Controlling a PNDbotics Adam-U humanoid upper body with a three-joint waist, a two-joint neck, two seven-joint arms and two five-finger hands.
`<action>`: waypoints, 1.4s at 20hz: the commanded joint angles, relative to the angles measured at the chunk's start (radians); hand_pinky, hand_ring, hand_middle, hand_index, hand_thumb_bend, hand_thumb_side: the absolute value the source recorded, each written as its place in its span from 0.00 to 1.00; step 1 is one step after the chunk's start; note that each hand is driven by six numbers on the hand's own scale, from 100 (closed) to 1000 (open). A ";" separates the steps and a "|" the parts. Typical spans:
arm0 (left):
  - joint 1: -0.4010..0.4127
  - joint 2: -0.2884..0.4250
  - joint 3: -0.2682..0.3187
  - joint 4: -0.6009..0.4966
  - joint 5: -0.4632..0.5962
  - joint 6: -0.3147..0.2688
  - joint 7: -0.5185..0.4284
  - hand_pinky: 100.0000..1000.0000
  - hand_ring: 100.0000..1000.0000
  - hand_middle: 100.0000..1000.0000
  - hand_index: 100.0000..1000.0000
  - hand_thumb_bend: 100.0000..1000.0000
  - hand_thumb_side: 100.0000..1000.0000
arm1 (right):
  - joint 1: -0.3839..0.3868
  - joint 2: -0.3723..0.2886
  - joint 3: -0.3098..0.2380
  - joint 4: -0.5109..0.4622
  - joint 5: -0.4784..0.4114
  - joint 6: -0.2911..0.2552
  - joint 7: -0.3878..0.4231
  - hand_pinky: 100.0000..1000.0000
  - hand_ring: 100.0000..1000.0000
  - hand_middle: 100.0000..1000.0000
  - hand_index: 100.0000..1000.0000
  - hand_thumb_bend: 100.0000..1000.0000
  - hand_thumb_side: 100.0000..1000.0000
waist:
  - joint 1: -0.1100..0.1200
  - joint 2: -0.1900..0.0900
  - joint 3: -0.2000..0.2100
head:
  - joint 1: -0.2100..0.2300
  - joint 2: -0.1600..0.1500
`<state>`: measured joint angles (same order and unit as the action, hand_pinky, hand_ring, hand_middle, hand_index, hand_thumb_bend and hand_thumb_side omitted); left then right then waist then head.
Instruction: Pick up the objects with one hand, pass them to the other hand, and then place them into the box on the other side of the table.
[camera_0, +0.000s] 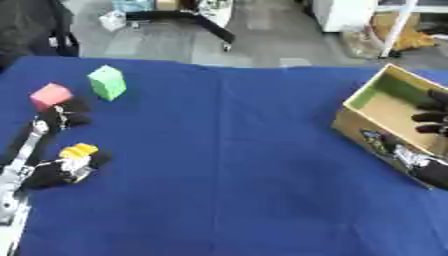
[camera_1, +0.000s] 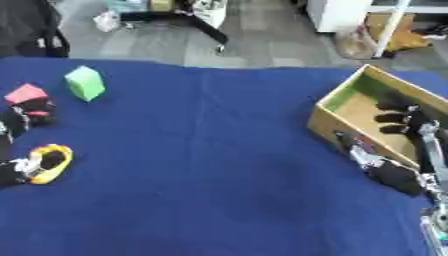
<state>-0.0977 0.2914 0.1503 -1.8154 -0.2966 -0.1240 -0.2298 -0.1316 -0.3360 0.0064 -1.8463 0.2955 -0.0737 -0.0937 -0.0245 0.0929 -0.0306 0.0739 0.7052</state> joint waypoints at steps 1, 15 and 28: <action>-0.014 0.018 0.004 -0.015 -0.011 0.005 0.009 0.78 0.68 0.71 0.88 0.79 0.53 | -0.009 -0.009 -0.007 -0.012 0.005 0.003 -0.006 0.64 0.69 0.72 0.91 0.48 0.26 | -0.010 0.005 0.000 | 0.000 -0.012; 0.022 0.375 -0.021 -0.070 -0.131 -0.001 -0.076 0.80 0.71 0.74 0.89 0.65 0.50 | 0.013 -0.025 -0.011 -0.014 -0.009 0.004 -0.012 0.64 0.68 0.71 0.92 0.41 0.26 | 0.000 -0.003 -0.006 | 0.004 -0.013; -0.099 0.724 -0.168 0.140 -0.225 -0.112 -0.393 0.79 0.71 0.69 0.84 0.44 0.30 | 0.027 -0.033 -0.011 -0.010 -0.019 0.008 -0.018 0.63 0.67 0.70 0.92 0.40 0.26 | 0.012 -0.022 -0.014 | 0.016 -0.006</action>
<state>-0.1818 0.9693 -0.0128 -1.6875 -0.5089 -0.2300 -0.6079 -0.0961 -0.3413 0.0008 -1.8429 0.2837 -0.0657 -0.1099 -0.0240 0.0915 -0.0445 0.0871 0.7020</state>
